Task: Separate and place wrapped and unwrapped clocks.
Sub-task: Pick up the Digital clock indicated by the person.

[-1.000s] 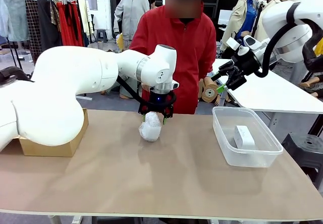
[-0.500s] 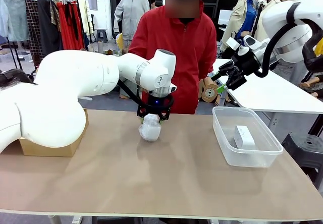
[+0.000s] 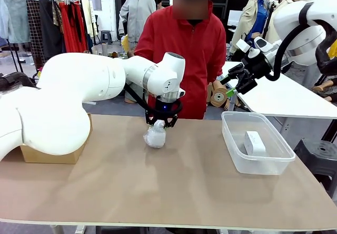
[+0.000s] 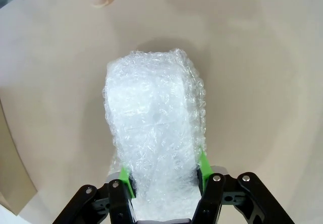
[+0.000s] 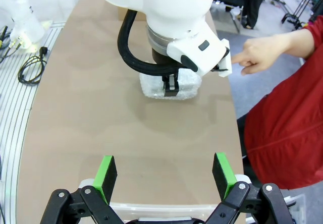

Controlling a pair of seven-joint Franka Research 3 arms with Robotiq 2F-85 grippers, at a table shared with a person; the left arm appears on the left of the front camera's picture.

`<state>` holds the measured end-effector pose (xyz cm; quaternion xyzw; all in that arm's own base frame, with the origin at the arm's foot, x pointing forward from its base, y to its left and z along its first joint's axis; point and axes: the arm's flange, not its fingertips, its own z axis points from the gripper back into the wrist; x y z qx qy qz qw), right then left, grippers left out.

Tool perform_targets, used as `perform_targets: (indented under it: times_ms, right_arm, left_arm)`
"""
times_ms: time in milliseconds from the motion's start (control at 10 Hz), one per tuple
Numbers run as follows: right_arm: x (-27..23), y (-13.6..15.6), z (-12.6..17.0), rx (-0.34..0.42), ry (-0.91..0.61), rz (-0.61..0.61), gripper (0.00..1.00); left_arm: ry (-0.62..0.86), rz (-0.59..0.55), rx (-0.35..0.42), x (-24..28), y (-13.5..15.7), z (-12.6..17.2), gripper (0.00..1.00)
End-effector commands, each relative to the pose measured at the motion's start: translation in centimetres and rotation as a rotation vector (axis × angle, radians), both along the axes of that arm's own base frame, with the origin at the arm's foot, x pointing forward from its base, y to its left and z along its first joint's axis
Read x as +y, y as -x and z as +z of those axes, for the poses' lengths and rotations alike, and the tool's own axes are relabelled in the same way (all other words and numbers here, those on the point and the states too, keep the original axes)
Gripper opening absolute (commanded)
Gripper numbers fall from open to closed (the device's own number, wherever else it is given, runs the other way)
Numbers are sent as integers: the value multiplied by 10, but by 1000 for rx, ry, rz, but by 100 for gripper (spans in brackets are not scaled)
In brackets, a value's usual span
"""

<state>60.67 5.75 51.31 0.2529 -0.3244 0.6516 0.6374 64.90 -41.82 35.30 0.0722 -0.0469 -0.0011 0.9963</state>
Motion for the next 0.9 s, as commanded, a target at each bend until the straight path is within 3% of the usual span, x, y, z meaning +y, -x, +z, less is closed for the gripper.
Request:
perform_targets:
  times_ms: [0, 300, 400, 700, 800]
  right_arm:
    - [0, 0, 1, -12, -4, 7, 100]
    - [0, 0, 1, -12, -4, 7, 100]
    - [0, 0, 1, -12, -4, 7, 100]
    - [0, 0, 1, -12, -4, 7, 100]
    - [0, 0, 1, -12, -4, 7, 100]
  left_arm:
    - [-31, 28, 0, 9, 12, 12, 0]
    - [-12, 24, -13, 34, 34, 64, 0]
    - [18, -17, 32, 43, 37, 84, 0]
    - [-11, -117, -30, 58, 49, 159, 0]
    - [-7, -161, -82, 59, 52, 187, 0]
